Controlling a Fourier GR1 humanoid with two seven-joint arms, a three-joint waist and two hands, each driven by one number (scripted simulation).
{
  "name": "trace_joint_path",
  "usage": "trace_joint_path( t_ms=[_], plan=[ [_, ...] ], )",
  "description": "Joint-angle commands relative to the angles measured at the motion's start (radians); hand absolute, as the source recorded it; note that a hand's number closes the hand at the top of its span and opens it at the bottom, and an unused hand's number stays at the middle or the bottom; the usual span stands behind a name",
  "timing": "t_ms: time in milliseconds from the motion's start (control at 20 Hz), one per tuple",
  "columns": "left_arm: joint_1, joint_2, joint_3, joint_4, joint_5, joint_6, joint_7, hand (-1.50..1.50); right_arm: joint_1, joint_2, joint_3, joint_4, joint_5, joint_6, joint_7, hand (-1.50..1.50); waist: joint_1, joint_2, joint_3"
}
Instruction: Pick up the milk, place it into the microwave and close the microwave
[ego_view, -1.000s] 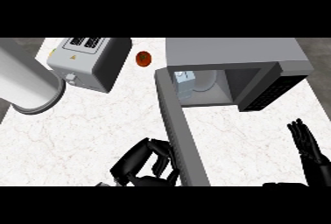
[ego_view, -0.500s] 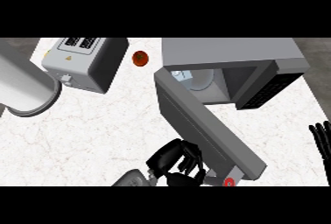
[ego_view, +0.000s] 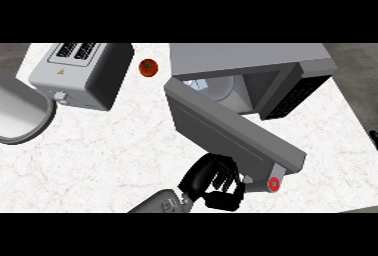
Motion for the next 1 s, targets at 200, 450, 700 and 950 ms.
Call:
trace_joint_path(
  t_ms=[200,450,700,950],
  plan=[
    [-0.095,-0.006,0.026,-0.008,0.154,0.185,-0.096,1.5,-0.036,-0.05,0.022,-0.056,-0.079,0.071,0.058,-1.5,-0.055,0.016,-0.005],
    [-0.153,-0.006,0.088,-0.018,0.26,0.24,-0.171,1.5,-0.056,-0.07,0.025,-0.075,-0.121,0.088,0.083,-1.5,-0.092,0.027,-0.005],
    [-0.231,-0.006,0.128,0.025,0.362,0.234,-0.185,1.5,-0.087,-0.099,0.031,-0.092,-0.165,0.105,0.134,-1.5,-0.121,0.04,-0.005],
    [-0.311,-0.006,0.181,0.102,0.444,0.242,-0.188,1.5,-0.099,-0.141,0.016,-0.114,-0.2,0.121,0.171,-1.5,-0.145,0.042,-0.003]
  ],
)
